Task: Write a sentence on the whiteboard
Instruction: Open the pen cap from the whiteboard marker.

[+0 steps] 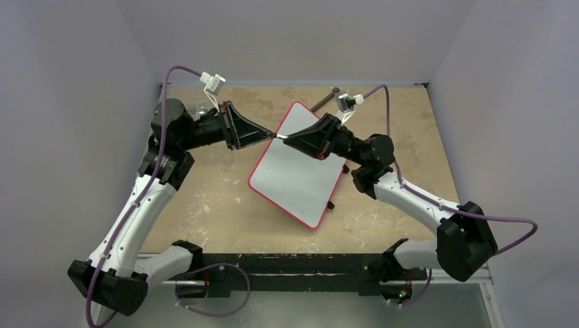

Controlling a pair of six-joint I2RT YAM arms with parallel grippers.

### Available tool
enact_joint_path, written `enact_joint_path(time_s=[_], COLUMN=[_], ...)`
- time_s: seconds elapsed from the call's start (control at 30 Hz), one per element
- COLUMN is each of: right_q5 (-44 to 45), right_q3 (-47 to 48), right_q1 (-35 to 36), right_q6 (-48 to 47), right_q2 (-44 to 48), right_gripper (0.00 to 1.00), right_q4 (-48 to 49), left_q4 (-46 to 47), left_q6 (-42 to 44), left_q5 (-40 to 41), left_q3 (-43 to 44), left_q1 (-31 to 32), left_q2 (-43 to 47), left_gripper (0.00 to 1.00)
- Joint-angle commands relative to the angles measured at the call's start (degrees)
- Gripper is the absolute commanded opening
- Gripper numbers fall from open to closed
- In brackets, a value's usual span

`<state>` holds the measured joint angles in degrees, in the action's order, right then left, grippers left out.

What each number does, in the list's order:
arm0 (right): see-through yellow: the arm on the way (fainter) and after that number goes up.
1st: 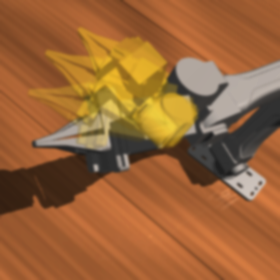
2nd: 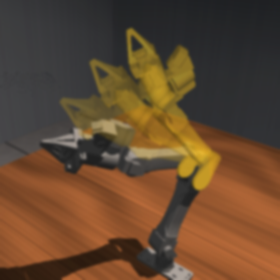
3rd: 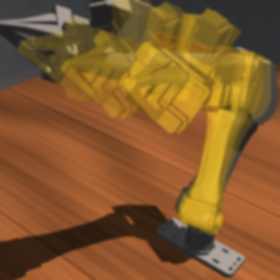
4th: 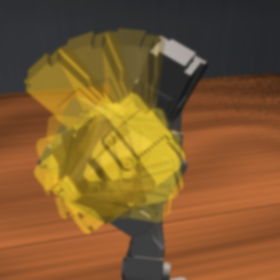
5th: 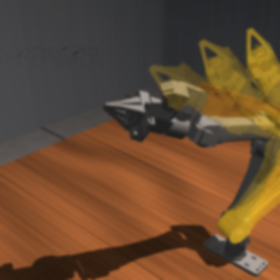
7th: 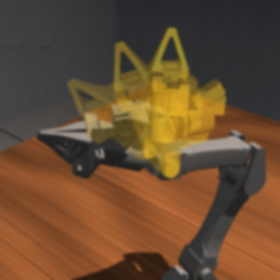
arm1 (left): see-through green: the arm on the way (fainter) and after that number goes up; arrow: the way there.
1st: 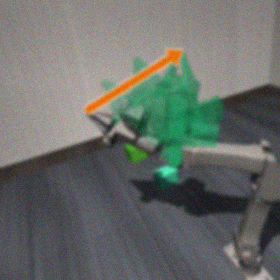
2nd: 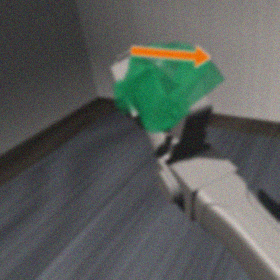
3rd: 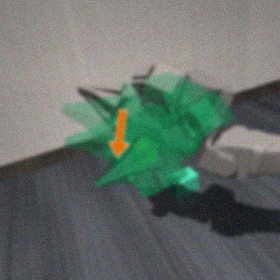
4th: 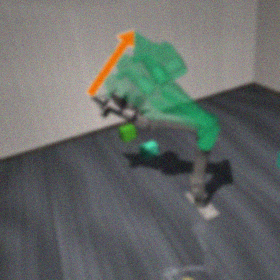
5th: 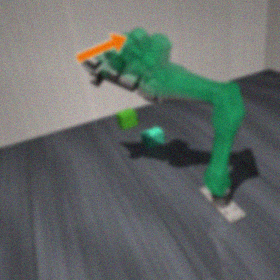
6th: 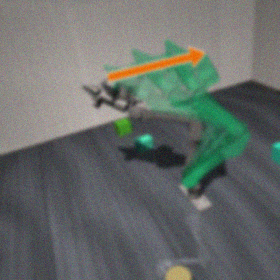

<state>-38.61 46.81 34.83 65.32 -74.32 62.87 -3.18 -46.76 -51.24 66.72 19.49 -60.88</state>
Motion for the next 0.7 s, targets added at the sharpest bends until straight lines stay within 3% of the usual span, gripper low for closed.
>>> enact_joint_path(time_s=[0.0, 0.27, 0.47, 0.67], right_q5=[-1.01, 0.77, 4.96, 8.58], right_q3=[3.44, 1.09, -0.66, -3.18], right_q1=[1.70, 1.90, 1.88, 1.91], right_q6=[2.10, 1.44, -4.38, -4.12], right_q2=[0.55, 1.99, 7.02, 11.38], right_gripper=[0.00, 0.00, 0.00, 0.00], right_q4=[9.60, 10.35, -0.87, -2.80], left_q4=[-5.10, -7.28, -7.65, -4.18], left_q6=[4.01, 5.34, 5.74, 7.19], left_q5=[1.54, 2.35, 2.76, 2.90], left_q3=[-0.82, -1.64, -2.46, -4.49], left_q1=[-0.66, -2.34, -4.76, -5.21], left_q2=[-0.91, -0.52, 0.70, 2.39], left_gripper=[0.00, 0.00, 0.00, 0.00])
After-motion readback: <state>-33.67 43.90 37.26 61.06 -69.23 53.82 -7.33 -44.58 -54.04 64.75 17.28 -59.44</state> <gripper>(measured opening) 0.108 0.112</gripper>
